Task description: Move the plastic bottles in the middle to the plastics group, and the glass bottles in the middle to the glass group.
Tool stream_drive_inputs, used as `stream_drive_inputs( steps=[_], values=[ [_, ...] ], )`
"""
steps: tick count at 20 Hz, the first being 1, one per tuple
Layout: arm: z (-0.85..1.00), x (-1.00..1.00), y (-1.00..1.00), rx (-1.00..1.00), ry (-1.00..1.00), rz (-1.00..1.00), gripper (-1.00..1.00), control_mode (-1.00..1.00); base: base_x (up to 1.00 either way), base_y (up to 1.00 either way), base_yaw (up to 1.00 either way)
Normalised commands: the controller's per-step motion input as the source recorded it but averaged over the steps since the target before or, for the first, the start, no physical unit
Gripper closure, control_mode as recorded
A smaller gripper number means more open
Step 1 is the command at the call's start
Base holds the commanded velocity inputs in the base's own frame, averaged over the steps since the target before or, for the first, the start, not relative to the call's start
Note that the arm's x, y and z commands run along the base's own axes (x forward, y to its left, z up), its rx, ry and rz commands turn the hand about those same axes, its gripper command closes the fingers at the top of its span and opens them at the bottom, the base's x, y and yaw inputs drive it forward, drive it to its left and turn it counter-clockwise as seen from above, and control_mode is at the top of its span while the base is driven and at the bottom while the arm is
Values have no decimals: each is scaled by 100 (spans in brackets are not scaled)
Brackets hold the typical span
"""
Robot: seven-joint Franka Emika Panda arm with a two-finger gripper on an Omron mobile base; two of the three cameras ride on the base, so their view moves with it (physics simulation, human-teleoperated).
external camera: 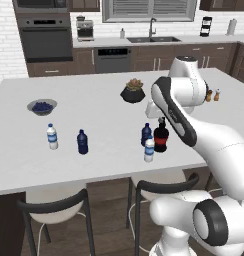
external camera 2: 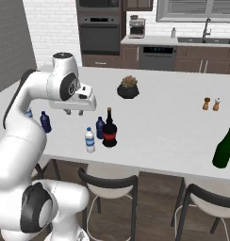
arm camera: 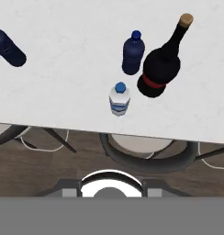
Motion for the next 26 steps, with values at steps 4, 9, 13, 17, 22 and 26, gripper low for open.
stream_drive_inputs(
  steps=[4,9,13,17,22,26],
  values=[
    [-13,0,0,0,0,0,-100,-100,0,0,0],
    [-55,5,0,0,0,0,-100,-100,0,0,0],
    [-47,35,-1,1,0,0,-100,-100,0,0,0],
    [-43,47,0,0,1,0,-100,-100,0,0,0],
    [-39,46,1,0,0,0,-100,-100,0,0,0],
    [-21,31,0,0,0,0,-100,-100,0,0,0]
  ],
)
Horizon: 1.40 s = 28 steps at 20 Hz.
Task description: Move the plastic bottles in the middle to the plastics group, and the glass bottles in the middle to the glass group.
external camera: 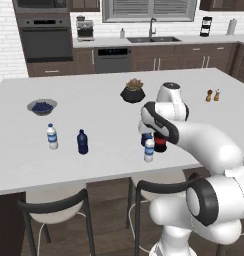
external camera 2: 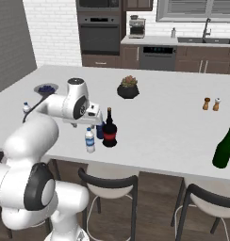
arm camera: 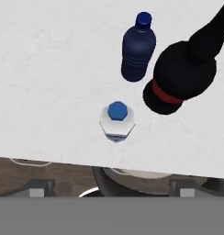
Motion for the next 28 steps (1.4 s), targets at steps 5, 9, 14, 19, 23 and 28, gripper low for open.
stream_drive_inputs(
  steps=[5,9,14,19,23,28],
  values=[
    [-23,25,3,0,0,0,-100,-100,0,0,0],
    [-18,6,0,0,0,0,-100,-100,0,0,0],
    [-17,10,0,0,0,0,-100,-100,0,0,0],
    [-27,23,0,0,0,0,-100,-100,0,0,0],
    [-24,-1,0,0,-17,0,-100,-100,0,0,0],
    [-33,2,0,0,-7,0,-100,-100,0,0,0]
  ],
)
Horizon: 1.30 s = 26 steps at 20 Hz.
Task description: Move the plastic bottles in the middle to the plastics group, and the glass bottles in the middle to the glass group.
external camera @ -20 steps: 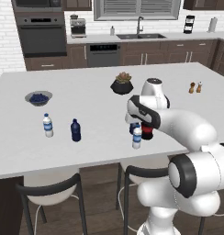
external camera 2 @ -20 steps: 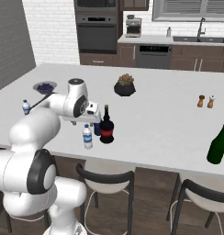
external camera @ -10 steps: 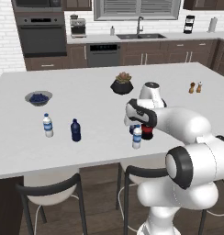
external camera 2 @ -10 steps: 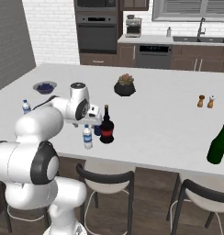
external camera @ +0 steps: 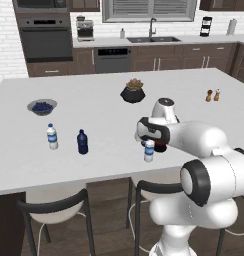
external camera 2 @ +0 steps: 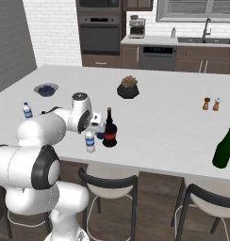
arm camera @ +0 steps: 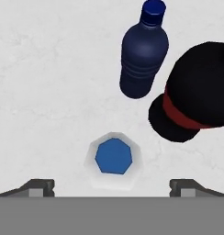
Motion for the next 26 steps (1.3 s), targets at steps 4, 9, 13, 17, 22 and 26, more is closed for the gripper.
stream_drive_inputs(
  steps=[4,9,13,17,22,26],
  values=[
    [-12,0,0,0,-1,0,-100,-100,0,0,0],
    [-4,21,0,0,0,0,-100,-100,0,0,0],
    [-1,19,0,0,0,0,-100,-100,0,0,0],
    [-7,10,0,0,0,0,-100,-100,0,0,0],
    [-17,5,0,0,0,0,-100,-100,0,0,0],
    [-9,0,0,0,0,0,100,-100,0,0,0]
  ],
)
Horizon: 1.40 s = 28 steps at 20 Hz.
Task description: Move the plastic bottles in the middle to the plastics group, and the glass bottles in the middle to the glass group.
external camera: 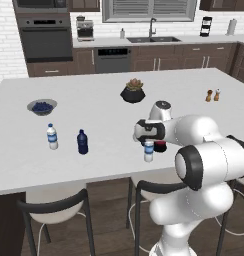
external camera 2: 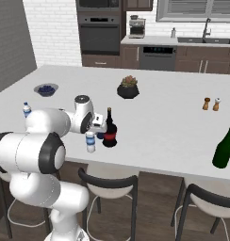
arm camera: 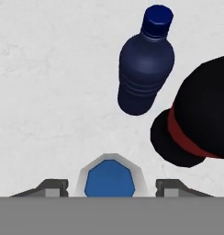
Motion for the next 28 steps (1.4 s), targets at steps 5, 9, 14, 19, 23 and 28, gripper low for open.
stream_drive_inputs(
  steps=[5,9,14,19,23,28],
  values=[
    [0,0,0,0,0,0,100,-100,0,0,0],
    [0,0,0,0,0,0,100,-100,0,0,0],
    [0,-41,5,0,-9,1,100,-100,0,0,0],
    [4,-35,44,2,-5,5,100,-100,0,0,0],
    [18,-9,78,5,0,11,100,-100,0,0,0],
    [25,0,71,10,2,12,100,-100,0,0,0]
  ],
)
